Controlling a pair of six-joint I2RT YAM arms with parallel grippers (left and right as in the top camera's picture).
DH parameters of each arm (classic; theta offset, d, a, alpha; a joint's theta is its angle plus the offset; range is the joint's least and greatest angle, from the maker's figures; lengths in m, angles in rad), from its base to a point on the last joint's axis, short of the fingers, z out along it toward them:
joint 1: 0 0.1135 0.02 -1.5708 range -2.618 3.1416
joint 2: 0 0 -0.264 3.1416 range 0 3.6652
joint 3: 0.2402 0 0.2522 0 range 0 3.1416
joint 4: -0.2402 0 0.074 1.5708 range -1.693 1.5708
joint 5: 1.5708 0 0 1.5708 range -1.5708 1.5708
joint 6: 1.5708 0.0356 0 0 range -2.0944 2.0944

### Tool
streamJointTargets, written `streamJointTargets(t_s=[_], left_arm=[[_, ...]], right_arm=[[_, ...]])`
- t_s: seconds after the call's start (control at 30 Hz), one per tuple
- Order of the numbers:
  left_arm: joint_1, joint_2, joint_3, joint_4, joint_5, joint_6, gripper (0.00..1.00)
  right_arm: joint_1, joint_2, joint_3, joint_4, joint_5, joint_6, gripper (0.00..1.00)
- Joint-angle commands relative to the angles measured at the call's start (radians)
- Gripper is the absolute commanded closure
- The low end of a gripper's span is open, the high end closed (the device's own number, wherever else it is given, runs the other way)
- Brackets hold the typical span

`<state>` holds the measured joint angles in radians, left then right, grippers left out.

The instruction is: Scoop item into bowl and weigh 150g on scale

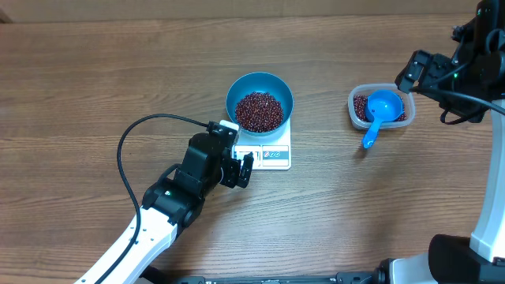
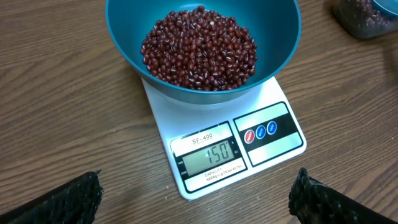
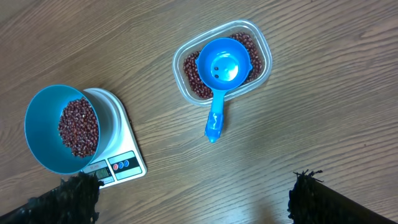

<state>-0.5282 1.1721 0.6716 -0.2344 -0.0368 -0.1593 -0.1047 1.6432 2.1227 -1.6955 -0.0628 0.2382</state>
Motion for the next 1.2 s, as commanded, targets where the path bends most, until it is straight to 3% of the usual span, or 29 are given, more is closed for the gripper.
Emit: streamJointTargets(t_s=[0.0, 0.37, 0.7, 1.17], left_arm=[[0.006, 0.006, -0.003, 0.018, 0.012, -0.02, 0.0], [0.006, 0.006, -0.003, 0.133, 0.01, 0.006, 0.0], [0.006, 0.006, -0.003, 0.133, 0.009, 0.006, 0.0], [0.006, 0.006, -0.003, -0.119, 0.135, -0.032, 0.0]], right_arm=[[0.0, -0.003, 0.017, 0.003, 0.01, -0.004, 0.0], [0.0, -0.003, 0.017, 0.002, 0.01, -0.004, 0.0], [0.0, -0.003, 0.017, 0.003, 0.01, -0.004, 0.0], [0.0, -0.003, 0.017, 0.003, 0.01, -0.004, 0.0]])
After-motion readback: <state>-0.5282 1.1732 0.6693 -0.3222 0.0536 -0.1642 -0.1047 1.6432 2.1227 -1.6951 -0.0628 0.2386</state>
